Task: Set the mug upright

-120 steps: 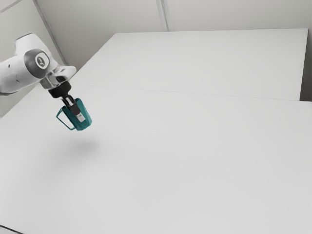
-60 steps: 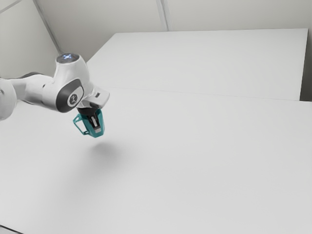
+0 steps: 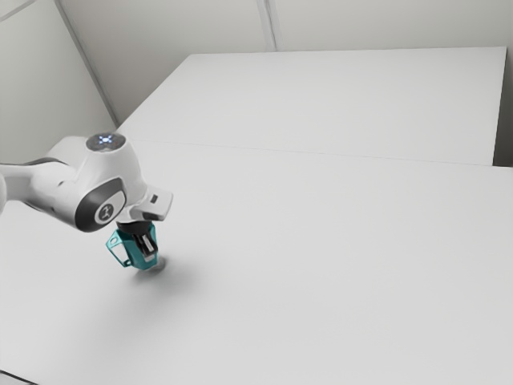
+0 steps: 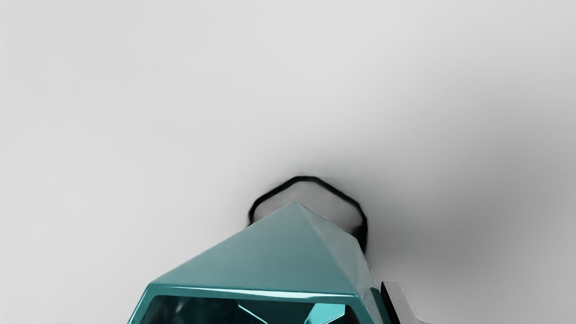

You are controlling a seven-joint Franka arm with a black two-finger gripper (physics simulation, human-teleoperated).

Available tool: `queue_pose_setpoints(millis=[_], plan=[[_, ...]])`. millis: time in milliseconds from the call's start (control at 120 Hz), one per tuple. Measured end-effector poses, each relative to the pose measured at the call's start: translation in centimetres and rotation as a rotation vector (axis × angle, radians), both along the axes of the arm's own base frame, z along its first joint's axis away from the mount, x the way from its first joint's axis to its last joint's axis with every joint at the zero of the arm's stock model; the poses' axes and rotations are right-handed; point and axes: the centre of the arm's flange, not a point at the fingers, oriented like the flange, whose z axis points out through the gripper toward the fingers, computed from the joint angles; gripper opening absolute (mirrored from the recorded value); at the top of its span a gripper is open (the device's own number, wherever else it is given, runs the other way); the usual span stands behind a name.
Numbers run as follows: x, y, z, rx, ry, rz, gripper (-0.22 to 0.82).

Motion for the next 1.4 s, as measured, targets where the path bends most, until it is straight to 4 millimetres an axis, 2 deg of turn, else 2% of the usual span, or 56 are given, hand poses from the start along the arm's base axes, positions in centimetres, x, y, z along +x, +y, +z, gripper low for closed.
queue_pose_setpoints(millis=[425,800,1100,1400], plan=[[1.8,-0.8,-2.0,0.042,-0.129,0.023,-0.17],[2.0,-0.9,-3.0,0.017,-0.167,0.106,-0.17],[2.0,-0.7,-2.8,0.007,-0.175,0.148,0.1],[1.8,-0.8,-0.7,0.004,-0.197,0.17,0.24]])
